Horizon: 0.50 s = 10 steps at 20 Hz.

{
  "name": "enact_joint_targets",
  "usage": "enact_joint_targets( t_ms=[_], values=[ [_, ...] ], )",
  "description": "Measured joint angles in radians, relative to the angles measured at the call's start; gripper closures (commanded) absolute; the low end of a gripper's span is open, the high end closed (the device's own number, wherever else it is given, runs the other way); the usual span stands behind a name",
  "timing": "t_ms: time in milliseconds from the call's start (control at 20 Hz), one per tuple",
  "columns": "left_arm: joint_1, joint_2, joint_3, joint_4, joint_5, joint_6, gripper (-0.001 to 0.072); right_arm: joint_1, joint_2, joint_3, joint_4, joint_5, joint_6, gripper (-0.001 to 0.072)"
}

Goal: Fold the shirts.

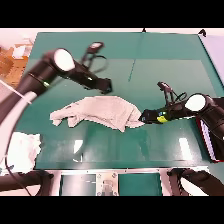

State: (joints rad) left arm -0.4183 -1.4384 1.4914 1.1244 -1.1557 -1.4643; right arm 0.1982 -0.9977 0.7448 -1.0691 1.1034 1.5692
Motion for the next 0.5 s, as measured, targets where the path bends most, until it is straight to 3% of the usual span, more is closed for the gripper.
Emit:
enact_joint_targets(
  t_ms=[250, 500],
  values=[
    [0.25, -0.005, -0.014, 0.055, -0.191, 0.001, -0.0011, 0.106, -0.024, -0.134, 0.16, -0.172, 0.001, 0.0217],
    [0.413, -0.006, -0.13, 0.082, -0.217, 0.021, -0.0011, 0.238, -0.194, -0.145, 0.315, -0.386, -0.034, 0.0231]
  ],
)
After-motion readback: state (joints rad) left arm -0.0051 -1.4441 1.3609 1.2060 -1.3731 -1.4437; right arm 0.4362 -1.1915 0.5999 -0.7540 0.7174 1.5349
